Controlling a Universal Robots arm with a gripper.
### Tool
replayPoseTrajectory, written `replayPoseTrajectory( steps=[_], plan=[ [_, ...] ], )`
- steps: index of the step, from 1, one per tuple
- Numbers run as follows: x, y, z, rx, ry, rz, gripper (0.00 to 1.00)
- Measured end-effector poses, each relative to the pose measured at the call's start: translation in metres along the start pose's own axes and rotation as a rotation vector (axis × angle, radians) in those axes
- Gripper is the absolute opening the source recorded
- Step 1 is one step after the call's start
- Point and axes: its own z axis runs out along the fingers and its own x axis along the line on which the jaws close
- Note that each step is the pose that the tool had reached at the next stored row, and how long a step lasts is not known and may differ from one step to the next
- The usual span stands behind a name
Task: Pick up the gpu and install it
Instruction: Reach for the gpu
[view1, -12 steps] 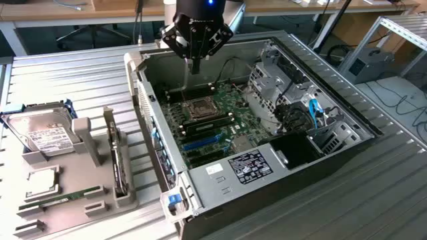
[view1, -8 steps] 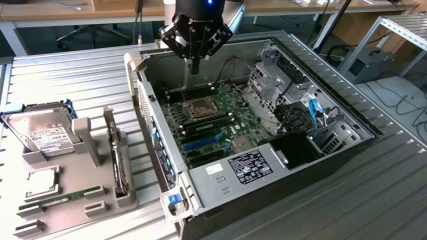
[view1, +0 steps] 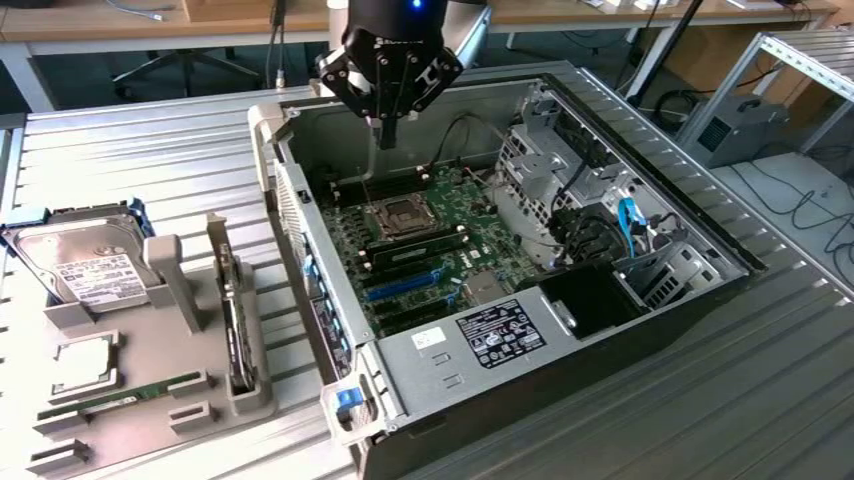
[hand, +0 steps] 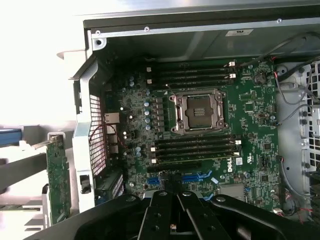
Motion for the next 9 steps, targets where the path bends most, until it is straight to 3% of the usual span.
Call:
replayPoseTrajectory(
  steps=[9],
  plan=[
    [0.0041, -0.0003, -0.0001, 0.0, 0.0, 0.0, 0.11]
  ],
)
